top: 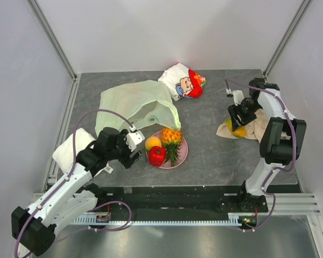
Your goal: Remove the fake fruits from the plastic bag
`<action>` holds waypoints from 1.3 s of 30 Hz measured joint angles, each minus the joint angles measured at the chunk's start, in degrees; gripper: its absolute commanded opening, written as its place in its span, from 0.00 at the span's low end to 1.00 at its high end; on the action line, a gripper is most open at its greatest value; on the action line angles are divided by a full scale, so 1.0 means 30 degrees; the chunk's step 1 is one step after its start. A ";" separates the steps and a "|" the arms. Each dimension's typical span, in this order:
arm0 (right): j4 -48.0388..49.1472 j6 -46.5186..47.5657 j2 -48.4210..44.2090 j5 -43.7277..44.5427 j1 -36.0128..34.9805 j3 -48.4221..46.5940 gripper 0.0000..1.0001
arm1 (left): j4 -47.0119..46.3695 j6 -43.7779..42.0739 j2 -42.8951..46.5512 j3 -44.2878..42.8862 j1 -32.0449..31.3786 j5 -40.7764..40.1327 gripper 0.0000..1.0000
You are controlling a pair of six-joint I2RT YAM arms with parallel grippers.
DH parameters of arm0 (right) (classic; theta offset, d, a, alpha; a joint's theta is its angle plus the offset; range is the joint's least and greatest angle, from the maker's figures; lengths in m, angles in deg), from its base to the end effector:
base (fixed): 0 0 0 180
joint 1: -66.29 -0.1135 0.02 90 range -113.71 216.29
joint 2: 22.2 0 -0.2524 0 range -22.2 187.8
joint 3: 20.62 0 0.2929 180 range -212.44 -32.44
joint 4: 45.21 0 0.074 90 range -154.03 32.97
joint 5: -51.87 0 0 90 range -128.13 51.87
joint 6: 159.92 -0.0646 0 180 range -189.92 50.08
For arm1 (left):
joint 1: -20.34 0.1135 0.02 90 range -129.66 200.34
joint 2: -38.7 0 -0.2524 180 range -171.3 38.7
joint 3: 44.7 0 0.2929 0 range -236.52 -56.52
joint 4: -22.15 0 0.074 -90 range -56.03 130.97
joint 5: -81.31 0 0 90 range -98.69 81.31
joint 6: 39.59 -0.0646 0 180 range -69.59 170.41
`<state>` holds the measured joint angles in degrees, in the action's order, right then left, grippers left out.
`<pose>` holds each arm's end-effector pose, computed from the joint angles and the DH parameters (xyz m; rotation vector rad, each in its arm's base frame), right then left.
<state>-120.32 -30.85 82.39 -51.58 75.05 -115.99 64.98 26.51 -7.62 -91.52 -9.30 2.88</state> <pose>0.3840 -0.0440 0.1747 -0.7866 2.8384 0.2584 0.2022 -0.1300 0.2061 1.1306 2.0119 -0.2843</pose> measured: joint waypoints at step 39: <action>0.9792 -2.1398 -0.2368 -1.1912 -0.6754 0.7745 0.53 | -0.0481 -0.1668 -0.3031 0.0000 -0.0903 0.4845 0.84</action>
<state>-90.94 -95.05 75.29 -87.32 54.79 -92.76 63.54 21.51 -16.72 -91.52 -12.01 17.42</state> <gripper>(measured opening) 0.646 0.834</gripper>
